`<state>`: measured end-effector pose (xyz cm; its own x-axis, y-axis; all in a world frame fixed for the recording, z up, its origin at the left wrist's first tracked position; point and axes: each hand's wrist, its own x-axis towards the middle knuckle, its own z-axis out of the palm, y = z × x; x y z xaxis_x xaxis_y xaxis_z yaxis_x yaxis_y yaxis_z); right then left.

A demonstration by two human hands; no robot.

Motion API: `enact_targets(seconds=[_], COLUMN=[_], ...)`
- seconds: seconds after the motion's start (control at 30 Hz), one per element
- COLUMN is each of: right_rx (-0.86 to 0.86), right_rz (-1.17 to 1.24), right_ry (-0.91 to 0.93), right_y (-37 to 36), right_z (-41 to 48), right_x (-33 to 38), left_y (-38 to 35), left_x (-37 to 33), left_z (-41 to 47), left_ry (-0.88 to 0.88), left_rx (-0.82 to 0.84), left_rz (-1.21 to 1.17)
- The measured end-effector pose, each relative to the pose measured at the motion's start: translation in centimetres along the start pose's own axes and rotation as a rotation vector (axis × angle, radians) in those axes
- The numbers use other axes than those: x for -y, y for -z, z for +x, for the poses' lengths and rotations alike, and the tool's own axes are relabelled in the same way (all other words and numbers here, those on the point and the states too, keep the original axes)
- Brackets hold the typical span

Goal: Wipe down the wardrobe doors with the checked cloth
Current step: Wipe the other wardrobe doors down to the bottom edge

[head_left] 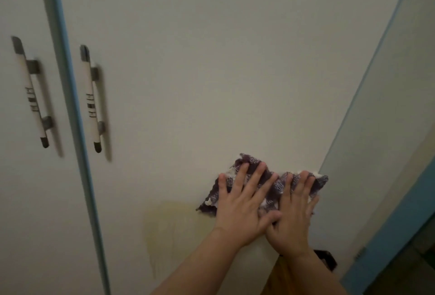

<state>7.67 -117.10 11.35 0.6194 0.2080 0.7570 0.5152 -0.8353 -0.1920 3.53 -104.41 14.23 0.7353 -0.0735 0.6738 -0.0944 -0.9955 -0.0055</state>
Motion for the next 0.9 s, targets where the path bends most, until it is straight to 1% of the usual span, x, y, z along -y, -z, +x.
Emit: enact_targets(seconds=[0.1,0.2,0.27,0.43,0.63,0.73,0.8,0.9], right_rx=[-0.019,-0.142,-0.19,-0.243,-0.252,-0.254,-0.251,-0.244], right_rz=[0.038,0.017,0.032,-0.031,-0.167,-0.23,-0.301,-0.324], right_ry=[-0.093,-0.181,-0.172,0.041,0.273,0.378,0.48,0.604], right_y=[-1.0,-2.5,-3.6,-6.3,-8.8,-10.0,-10.9,-11.9], right_z=[0.7,2.6,3.5,3.9,3.7,3.5,3.2,2.7], right_x=[2.5,6.9,9.7,16.2,23.4,25.2,25.9,26.8], left_y=[1.7,3.1,3.7,5.5,6.9,7.2,7.4,7.2], left_x=[1.3,3.4,5.7,13.5,20.6,22.6,23.6,24.6], left_z=[-0.5,-1.7,-2.9,-7.0,-11.3,-12.3,-12.5,-12.8], left_ry=[-0.012,0.021,0.048,0.064,0.152,0.186,0.201,0.24], left_rx=[0.035,0.047,0.022,0.007,-0.062,-0.132,-0.192,-0.298], left_rz=[-0.054,-0.052,-0.042,0.039,-0.006,-0.075,-0.144,-0.23])
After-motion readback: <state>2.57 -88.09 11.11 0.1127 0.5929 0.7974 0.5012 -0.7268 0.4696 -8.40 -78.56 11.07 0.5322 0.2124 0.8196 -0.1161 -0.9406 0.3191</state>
